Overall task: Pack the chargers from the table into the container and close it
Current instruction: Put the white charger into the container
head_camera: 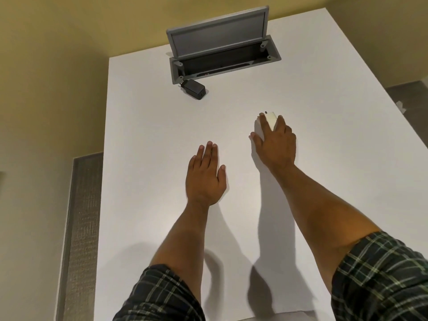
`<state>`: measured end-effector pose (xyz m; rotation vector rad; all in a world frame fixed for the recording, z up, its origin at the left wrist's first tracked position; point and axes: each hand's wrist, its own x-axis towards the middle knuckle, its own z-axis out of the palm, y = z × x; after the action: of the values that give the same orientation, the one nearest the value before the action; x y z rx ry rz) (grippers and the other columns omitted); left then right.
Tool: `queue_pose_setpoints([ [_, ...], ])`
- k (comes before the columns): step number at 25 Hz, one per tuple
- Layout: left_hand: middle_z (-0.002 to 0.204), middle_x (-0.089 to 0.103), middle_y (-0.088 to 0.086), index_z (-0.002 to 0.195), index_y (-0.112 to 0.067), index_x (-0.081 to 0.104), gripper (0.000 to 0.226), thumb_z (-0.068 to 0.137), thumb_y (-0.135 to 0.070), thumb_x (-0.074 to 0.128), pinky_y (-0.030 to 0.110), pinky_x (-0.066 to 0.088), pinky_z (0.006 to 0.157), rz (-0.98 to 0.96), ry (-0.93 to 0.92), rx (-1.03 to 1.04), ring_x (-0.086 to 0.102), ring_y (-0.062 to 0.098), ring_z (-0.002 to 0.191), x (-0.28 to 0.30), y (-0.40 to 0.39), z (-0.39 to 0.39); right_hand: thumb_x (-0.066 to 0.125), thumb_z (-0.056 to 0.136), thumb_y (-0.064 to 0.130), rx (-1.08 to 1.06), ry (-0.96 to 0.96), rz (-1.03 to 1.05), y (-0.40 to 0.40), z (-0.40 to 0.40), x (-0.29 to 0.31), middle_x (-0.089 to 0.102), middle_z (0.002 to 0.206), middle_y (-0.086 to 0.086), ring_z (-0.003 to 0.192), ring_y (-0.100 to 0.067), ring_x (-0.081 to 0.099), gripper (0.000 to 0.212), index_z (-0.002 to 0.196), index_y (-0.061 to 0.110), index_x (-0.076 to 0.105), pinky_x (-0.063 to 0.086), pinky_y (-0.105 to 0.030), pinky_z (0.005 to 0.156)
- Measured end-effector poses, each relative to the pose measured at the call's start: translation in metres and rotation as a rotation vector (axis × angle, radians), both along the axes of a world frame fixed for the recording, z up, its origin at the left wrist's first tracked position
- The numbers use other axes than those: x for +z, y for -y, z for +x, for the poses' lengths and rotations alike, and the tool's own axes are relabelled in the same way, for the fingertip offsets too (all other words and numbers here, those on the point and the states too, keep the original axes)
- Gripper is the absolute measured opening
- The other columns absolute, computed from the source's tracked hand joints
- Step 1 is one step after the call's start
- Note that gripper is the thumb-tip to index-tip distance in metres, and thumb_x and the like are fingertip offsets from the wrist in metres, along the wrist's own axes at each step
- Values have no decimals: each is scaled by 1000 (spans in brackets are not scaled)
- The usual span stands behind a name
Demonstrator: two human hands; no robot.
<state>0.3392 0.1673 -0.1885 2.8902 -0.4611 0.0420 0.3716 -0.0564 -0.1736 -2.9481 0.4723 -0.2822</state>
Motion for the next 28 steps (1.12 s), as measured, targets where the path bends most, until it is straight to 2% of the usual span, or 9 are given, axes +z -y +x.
queue_pose_setpoints([
  [2, 167, 21, 1, 159, -15, 23, 62, 103, -39, 31, 37, 19, 123, 0, -4, 0, 16, 20, 155, -1, 0, -1, 46, 97, 44, -13, 13, 4, 0, 6, 5, 54, 122, -26, 97, -41, 55, 51, 144, 25, 42, 47, -45, 77],
  [4, 167, 21, 1, 159, -15, 22, 61, 103, -39, 29, 37, 18, 124, -5, -10, -2, 16, 19, 155, -2, -1, -1, 49, 97, 34, 1, 2, 35, 1, 8, 10, 55, 109, -25, 93, -40, 54, 47, 142, 22, 45, 45, -44, 73],
  [8, 166, 22, 3, 159, -14, 24, 60, 104, -39, 27, 39, 21, 123, 21, -31, 17, 19, 20, 154, 0, 2, -2, 57, 89, 34, 24, -99, 53, -1, 1, 21, 54, 110, -24, 97, -40, 53, 56, 141, 17, 45, 44, -41, 71],
  [10, 166, 23, 5, 158, -12, 25, 61, 104, -40, 24, 40, 22, 123, 63, -58, 22, 21, 22, 153, 3, 3, -2, 57, 86, 35, 26, -186, 87, -4, -5, 28, 53, 113, -20, 99, -38, 53, 54, 135, 16, 48, 40, -37, 68],
  [14, 167, 15, 8, 159, -9, 17, 72, 100, -47, 5, 41, 24, 122, 164, -182, -31, 17, 24, 154, 20, 1, -5, 57, 84, 35, 43, -256, 165, -6, -28, 41, 53, 113, -16, 99, -36, 55, 45, 124, 15, 54, 39, -35, 66],
  [18, 169, 8, 6, 160, -10, 13, 64, 106, -44, 22, 39, 32, 117, 192, -306, -56, 14, 21, 155, 42, -2, -25, 56, 84, 35, 70, -254, 122, -4, -69, 47, 55, 108, -14, 93, -34, 56, 43, 123, 17, 55, 42, -35, 64],
  [21, 169, 8, 4, 159, -12, 15, 63, 107, -45, 26, 41, 36, 111, 210, -382, -35, 17, 20, 154, 57, -1, -53, 58, 83, 36, 101, -239, 105, -4, -105, 58, 57, 104, -13, 89, -34, 57, 42, 121, 19, 58, 45, -35, 63],
  [25, 169, 7, 4, 159, -13, 18, 71, 103, -54, 32, 44, 32, 114, 186, -520, -30, 23, 24, 152, 74, 0, -94, 62, 79, 40, 182, -139, 97, -11, -154, 79, 60, 96, -12, 81, -35, 60, 43, 116, 19, 63, 47, -34, 61],
  [28, 168, 14, 3, 156, -12, 26, 77, 98, -60, 39, 43, 34, 114, 196, -552, -79, 32, 26, 148, 91, -4, -127, 68, 74, 40, 261, -54, 53, -18, -187, 91, 60, 86, -11, 72, -34, 60, 45, 113, 17, 65, 41, -30, 55],
])
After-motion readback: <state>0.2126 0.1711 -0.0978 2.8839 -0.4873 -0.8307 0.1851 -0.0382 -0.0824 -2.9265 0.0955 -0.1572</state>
